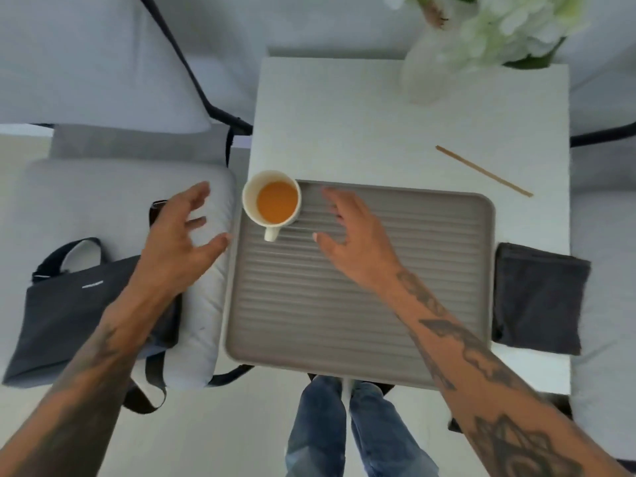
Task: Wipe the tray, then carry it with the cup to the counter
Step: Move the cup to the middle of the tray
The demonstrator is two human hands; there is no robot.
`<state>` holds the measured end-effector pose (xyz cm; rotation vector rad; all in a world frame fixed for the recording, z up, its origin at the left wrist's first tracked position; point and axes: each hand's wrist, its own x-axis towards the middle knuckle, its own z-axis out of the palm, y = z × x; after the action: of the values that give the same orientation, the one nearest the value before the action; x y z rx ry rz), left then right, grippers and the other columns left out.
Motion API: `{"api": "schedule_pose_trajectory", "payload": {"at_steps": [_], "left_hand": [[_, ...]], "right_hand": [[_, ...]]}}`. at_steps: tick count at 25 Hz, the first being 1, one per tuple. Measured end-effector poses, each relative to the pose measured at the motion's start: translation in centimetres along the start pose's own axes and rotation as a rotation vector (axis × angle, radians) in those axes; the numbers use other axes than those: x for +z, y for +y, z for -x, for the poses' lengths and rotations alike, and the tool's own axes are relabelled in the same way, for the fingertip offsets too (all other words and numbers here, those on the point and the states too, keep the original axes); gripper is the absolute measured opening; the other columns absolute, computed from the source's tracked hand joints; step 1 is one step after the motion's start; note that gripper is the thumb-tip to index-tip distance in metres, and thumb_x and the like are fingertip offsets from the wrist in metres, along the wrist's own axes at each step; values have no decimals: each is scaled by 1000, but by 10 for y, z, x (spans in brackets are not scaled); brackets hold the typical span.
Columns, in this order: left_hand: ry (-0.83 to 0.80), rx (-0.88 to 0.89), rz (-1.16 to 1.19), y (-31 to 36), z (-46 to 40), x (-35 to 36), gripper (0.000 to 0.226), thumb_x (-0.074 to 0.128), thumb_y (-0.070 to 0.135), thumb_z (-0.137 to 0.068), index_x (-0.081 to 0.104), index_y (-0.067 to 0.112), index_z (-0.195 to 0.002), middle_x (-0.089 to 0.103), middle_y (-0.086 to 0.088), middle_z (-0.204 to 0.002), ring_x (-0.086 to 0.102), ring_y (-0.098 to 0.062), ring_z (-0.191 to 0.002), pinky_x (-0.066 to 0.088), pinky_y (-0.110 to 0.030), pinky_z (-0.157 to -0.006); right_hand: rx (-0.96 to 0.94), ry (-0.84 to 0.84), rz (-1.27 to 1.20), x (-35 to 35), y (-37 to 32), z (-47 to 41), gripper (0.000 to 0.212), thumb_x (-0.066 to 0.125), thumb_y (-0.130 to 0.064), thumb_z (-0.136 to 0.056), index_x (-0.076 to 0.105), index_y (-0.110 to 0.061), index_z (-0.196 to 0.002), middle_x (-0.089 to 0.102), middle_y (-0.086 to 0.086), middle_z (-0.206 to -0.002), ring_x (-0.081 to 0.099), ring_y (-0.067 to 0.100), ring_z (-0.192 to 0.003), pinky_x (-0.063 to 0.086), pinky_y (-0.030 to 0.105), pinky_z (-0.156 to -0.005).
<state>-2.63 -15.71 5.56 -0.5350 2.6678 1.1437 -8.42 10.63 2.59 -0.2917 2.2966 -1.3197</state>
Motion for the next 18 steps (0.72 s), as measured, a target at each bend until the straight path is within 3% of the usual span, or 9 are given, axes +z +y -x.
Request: {"api": "schedule_pose_trajectory", "payload": {"at_steps": [2, 5, 7, 9, 10, 14, 18], "left_hand": [[-199, 56, 44, -8, -26, 11, 89, 81, 7, -79, 35, 21, -153, 42, 2, -154, 45, -12, -137, 43, -32, -111], [-371, 152, 84, -21, -58, 26, 102, 87, 12, -72, 30, 24, -155, 45, 8, -151, 47, 6, -131, 41, -18, -108], [-389, 175, 130, -24, -68, 33, 104, 89, 17, -69, 30, 26, -155, 49, 14, -145, 49, 17, -122, 39, -5, -100], [-394, 185, 196, -25, -73, 36, 101, 89, 18, -69, 34, 25, -153, 52, 12, -144, 51, 8, -126, 40, -8, -102], [-407, 188, 245, -26, -74, 38, 100, 89, 16, -69, 36, 23, -152, 53, 10, -144, 53, 2, -128, 41, -13, -104], [-532, 124, 400, -30, -79, 34, 104, 86, 9, -65, 35, 21, -153, 53, 9, -146, 53, -2, -131, 44, -17, -103], [-616, 75, 486, -29, -82, 28, 96, 86, 8, -63, 43, 34, -146, 58, 15, -141, 55, -5, -130, 46, -19, -102]], "right_hand": [[8, -72, 41, 13, 3, -25, 78, 72, -16, -85, 30, -20, -151, 37, 4, -153, 41, 18, -137, 38, 40, -114], [-38, -139, 87, 28, 13, -52, 90, 78, -16, -80, 25, -21, -153, 35, 2, -156, 39, 16, -140, 37, 39, -115], [-56, -154, 64, 31, 18, -62, 94, 81, -18, -77, 25, -22, -153, 40, 1, -153, 45, 10, -134, 40, 23, -111], [-53, -161, 67, 32, 19, -66, 98, 84, -25, -76, 24, -24, -153, 44, -3, -151, 47, 0, -127, 37, 3, -99], [-43, -172, 59, 32, 20, -67, 99, 84, -26, -75, 23, -26, -153, 45, -4, -150, 47, -2, -127, 36, 1, -98], [24, -279, -44, 27, 18, -67, 107, 84, -30, -74, 15, -31, -155, 40, -4, -154, 43, 7, -136, 37, 20, -109], [66, -336, -134, 21, 14, -66, 101, 79, -25, -80, 13, -30, -156, 37, -3, -156, 41, 7, -136, 36, 27, -113]]}}
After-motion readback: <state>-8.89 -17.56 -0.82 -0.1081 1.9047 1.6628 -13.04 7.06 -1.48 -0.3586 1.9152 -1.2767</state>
